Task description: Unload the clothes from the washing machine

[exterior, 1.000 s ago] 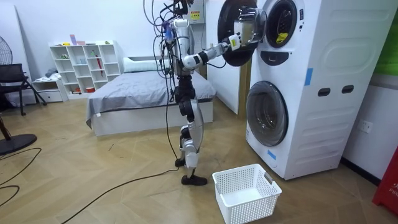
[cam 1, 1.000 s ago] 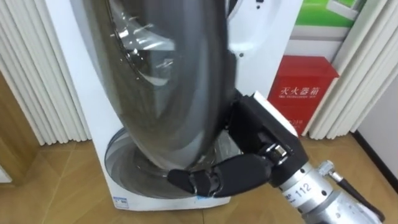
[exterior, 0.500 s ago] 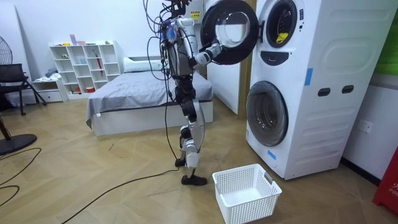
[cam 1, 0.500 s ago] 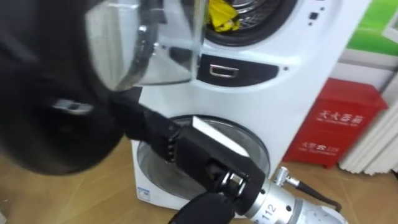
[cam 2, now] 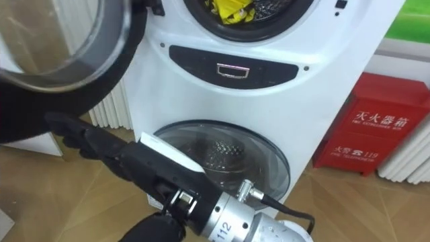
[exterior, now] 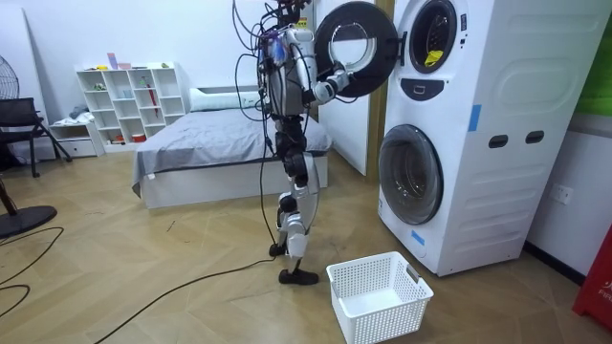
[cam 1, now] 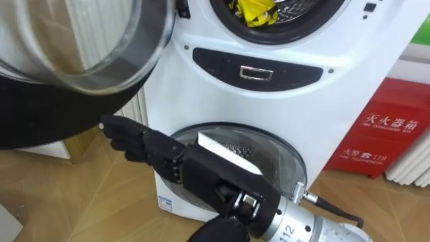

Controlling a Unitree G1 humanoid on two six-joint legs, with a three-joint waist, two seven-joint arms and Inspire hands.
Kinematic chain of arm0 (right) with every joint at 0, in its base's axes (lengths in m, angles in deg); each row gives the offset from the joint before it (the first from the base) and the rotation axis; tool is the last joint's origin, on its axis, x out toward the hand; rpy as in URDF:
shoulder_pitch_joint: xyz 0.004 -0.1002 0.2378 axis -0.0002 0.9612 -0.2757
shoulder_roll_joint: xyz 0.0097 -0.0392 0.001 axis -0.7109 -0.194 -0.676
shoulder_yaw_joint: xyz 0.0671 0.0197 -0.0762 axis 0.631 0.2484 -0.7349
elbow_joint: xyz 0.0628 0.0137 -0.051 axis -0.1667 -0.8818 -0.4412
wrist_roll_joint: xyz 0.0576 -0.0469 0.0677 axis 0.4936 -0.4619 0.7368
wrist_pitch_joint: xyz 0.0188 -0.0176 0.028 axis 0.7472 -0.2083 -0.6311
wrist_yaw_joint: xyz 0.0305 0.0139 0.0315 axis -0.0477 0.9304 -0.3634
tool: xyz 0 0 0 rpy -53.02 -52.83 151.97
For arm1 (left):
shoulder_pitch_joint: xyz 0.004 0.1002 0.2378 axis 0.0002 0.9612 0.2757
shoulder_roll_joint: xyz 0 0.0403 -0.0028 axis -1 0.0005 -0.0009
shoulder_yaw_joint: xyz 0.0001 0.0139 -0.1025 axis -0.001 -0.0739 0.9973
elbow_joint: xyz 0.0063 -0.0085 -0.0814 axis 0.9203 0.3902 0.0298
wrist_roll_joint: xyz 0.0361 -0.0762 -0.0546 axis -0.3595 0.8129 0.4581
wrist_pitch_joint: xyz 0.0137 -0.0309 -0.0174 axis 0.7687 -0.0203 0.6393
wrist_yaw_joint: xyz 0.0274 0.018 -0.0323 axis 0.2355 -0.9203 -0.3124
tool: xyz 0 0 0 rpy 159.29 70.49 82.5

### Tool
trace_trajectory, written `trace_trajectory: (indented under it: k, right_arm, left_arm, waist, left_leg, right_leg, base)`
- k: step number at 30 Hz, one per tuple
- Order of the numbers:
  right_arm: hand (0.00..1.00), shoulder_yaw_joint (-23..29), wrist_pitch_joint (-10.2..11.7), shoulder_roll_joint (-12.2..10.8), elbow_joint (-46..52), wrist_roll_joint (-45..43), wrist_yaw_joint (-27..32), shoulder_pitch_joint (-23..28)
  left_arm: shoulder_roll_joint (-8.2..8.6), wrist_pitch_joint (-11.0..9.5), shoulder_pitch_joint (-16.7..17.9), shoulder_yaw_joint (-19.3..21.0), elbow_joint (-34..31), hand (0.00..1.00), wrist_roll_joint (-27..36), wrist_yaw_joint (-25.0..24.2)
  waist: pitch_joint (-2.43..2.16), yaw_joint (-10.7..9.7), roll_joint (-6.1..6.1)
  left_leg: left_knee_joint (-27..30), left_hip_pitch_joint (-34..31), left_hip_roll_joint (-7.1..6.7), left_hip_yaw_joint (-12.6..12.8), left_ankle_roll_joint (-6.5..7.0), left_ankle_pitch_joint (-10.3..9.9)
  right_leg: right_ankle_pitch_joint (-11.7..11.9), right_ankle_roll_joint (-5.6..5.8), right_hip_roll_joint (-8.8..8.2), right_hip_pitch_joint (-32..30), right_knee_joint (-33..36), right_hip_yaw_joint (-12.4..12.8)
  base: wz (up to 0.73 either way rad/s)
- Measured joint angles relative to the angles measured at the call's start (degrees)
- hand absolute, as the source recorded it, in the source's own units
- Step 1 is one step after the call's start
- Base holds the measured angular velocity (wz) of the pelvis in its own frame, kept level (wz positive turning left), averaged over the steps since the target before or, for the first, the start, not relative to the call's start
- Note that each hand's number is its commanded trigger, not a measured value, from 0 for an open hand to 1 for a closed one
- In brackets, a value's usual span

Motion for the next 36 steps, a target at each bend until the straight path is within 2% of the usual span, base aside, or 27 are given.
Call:
trace_trajectory:
  k: [6, 12, 18, 25, 28, 36]
  right_arm:
    - [0.0, 0.2, 0.0, 0.4, 0.0, -0.1, 0.7, 0.0]
    - [0.0, 1.0, 0.0, 1.8, -0.3, -1.6, 3.5, 0.0]
    - [0.0, 6.0, 0.0, 1.9, -0.3, -7.0, 6.7, 0.1]
    - [0.0, 11.5, 0.0, 2.1, -0.4, -4.5, 14.5, -0.3]
    - [0.0, 11.9, 0.0, 1.7, -3.0, -1.2, 17.8, -4.0]
    - [0.0, 12.0, -0.5, 0.8, -7.8, 3.9, 23.1, -14.8]
  left_arm:
    - [0.0, -0.2, -0.3, 0.6, 0.1, 0.0, 0.3, 0.0]
    - [-0.01, -0.8, -0.3, 1.0, 0.1, 0.0, 0.4, 0.0]
    - [0.0, -0.7, 0.6, 3.4, 1.2, 0.0, 0.4, 0.0]
    - [0.94, -0.7, 0.7, 4.0, 1.3, 0.0, 0.5, 1.6]
    - [1.23, 0.3, 1.0, 4.0, 1.3, 0.0, 0.2, 2.3]
    - [2.0, 2.3, 1.7, 4.0, 1.0, 0.0, -0.9, 2.5]
  waist:
    - [-0.07, 0.0, -0.28]
    - [0.05, -0.7, -0.8]
    - [0.1, -3.4, -0.74]
    - [0.03, -3.7, 0.26]
    - [0.1, -3.8, 0.83]
    - [-0.09, -3.2, 1.08]
  left_leg:
    - [0.0, 0.1, 0.0, 0.0, 0.0, 0.0]
    - [0.1, 0.0, -0.1, 0.1, 0.01, 0.0]
    - [0.2, 0.1, -0.36, 0.3, 0.01, 0.0]
    - [0.1, 0.5, -0.55, 0.4, 0.02, 0.0]
    - [0.2, 0.7, -0.5, 0.3, 0.02, 0.0]
    - [0.2, 0.9, -0.57, 0.2, 0.02, 0.0]
  right_leg:
    - [0.0, 0.0, 0.0, 0.1, 0.0, 0.0]
    - [0.0, 0.0, -0.05, 0.0, 0.1, 0.6]
    - [0.0, 0.19, -0.31, 0.0, 0.2, 0.7]
    - [0.2, 0.34, -0.5, 0.1, 0.2, 0.7]
    - [0.2, 0.35, -0.51, 0.4, 0.2, 0.7]
    - [0.0, 0.46, -0.57, 1.0, 0.1, 0.0]
  base:
    - [0.0]
    - [0.01]
    - [0.0]
    - [-0.02]
    - [-0.03]
    - [0.06]
